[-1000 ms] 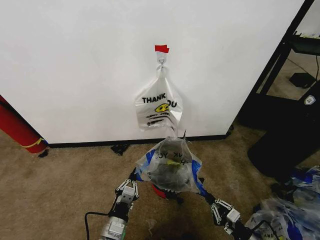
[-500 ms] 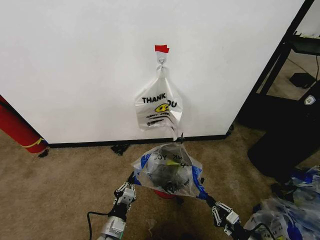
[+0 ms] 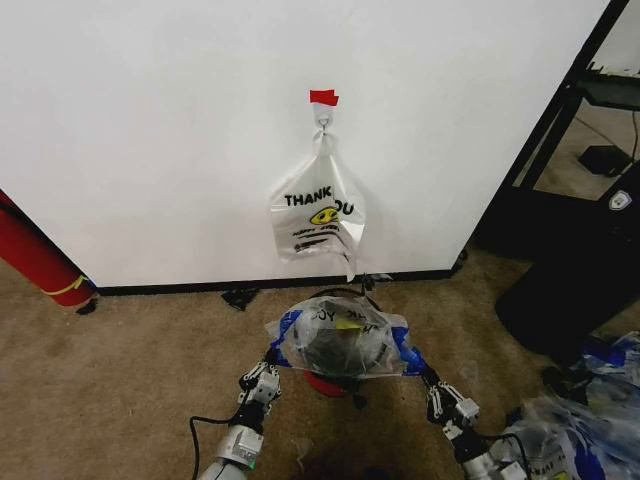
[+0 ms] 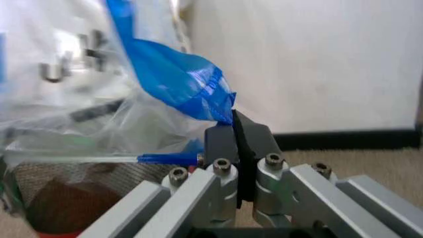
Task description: Pick up the garbage bag from the wall and place it over the trash bin.
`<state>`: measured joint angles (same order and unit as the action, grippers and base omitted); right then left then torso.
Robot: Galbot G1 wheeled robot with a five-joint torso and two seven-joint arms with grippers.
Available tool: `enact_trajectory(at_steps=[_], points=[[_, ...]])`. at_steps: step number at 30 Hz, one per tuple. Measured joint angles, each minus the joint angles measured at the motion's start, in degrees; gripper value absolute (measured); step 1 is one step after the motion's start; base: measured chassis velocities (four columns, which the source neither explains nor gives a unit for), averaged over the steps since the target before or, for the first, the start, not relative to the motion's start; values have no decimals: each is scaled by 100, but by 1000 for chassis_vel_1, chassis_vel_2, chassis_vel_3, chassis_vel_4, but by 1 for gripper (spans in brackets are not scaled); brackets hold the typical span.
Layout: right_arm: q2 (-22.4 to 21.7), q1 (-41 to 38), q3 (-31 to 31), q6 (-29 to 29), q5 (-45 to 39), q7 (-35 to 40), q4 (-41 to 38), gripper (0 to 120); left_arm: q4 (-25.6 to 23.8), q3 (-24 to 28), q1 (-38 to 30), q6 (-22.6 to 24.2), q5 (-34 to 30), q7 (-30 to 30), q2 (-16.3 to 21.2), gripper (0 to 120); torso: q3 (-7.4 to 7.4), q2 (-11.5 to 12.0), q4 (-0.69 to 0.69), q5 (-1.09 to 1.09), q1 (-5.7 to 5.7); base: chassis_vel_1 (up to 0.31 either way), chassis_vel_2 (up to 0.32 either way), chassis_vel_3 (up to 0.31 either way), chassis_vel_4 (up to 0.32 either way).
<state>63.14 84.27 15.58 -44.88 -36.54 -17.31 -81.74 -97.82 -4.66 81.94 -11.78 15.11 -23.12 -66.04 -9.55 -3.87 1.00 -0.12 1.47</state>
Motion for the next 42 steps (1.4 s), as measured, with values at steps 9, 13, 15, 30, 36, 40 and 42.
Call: enact_trajectory(at_steps=[9,13,15,30,36,40,42], points=[[174,-368,-61,367,-667,-440,445,0,212,-50,-76,-56,38,13,-1,0,0,0,0,0,0,0,0,0,0],[294,-586,-46,449,-772,-594,582,0,220,-55,-89,-77,35,17,26,0,0,0,0,1,0,0,0,0,0],[318,-636,-25,463,-773,-648,574,0,210,-57,-86,-123,24,20,45,0,0,0,0,1,0,0,0,0,0],[-137,44,453,453,45,-408,-255,41,-380,-359,307,-1066,222,990,639,41,0,0,0,0,0,0,0,0,0],[-387,310,768,305,827,100,-440,58,-498,-743,490,-1427,380,1570,963,62,0,0,1,1,0,0,0,0,0],[-469,430,864,264,959,93,-620,74,-549,-938,557,-1607,462,1788,1029,76,0,0,1,0,0,0,0,0,0],[-461,442,877,259,1033,93,-715,83,-539,-986,524,-1634,471,1816,997,82,0,0,0,1,0,0,0,0,0]])
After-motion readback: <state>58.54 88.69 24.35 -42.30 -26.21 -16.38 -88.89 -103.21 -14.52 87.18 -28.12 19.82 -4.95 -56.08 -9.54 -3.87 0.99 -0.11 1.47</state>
